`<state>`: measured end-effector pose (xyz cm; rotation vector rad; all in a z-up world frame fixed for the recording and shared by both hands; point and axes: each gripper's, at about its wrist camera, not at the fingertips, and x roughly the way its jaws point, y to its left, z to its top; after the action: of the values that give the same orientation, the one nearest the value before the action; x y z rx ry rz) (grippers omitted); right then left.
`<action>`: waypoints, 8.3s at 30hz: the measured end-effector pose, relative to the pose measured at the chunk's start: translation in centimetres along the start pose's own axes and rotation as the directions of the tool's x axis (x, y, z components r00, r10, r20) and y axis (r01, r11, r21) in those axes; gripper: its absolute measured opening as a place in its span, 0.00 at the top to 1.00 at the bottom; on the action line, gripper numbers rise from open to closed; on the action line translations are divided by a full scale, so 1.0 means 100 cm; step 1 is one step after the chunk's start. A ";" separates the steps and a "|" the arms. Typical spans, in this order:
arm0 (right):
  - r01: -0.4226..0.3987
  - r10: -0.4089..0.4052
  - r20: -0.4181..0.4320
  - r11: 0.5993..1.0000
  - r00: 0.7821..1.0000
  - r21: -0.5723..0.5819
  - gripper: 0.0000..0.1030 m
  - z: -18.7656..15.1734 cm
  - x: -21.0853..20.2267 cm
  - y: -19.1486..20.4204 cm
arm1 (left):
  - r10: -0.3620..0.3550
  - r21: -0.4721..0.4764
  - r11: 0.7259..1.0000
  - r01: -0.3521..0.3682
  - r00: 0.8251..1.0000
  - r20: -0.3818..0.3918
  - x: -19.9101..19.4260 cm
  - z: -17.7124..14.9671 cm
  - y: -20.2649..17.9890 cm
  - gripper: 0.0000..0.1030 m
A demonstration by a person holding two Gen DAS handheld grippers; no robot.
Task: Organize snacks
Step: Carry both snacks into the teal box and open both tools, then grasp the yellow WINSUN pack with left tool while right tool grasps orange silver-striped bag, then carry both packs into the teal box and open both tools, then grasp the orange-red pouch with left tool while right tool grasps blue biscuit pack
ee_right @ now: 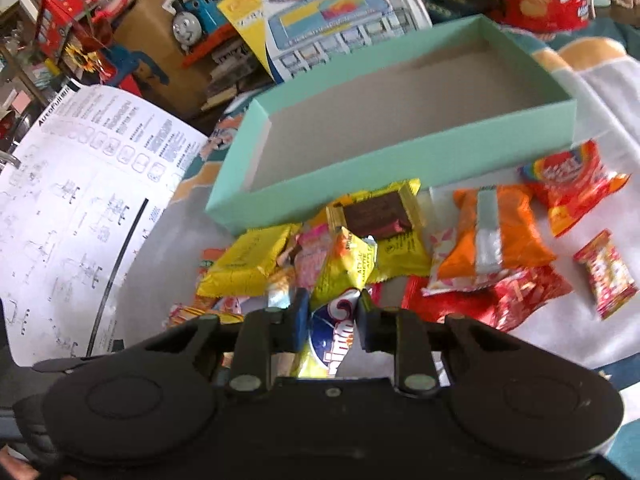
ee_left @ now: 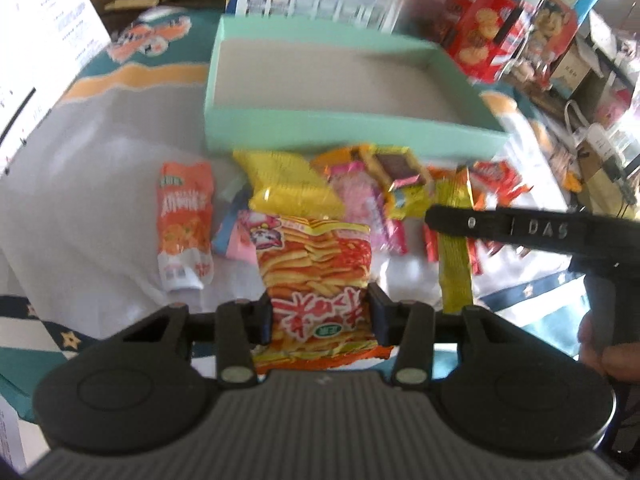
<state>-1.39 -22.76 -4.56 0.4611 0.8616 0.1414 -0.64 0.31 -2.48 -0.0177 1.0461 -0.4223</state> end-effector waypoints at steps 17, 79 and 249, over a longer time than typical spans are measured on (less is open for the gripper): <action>0.154 -0.136 0.166 0.983 0.977 -0.101 0.77 0.163 -0.034 -0.061 | -0.056 0.101 0.994 0.045 0.992 0.116 0.048 0.168 -0.072 0.58; 0.214 -0.216 -0.139 0.976 0.967 -0.027 0.09 0.084 0.022 -0.058 | 0.135 -0.062 0.988 -0.141 0.986 -0.093 0.097 0.099 0.014 0.03; 0.010 -0.097 -0.192 0.913 0.977 -0.408 0.64 0.021 0.139 0.117 | 0.276 -0.042 0.960 -0.276 0.961 0.002 0.074 0.046 0.103 0.65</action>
<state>9.99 -8.85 -7.87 0.0304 1.0208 0.3156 9.76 6.37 -8.48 0.0891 1.0315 -0.1465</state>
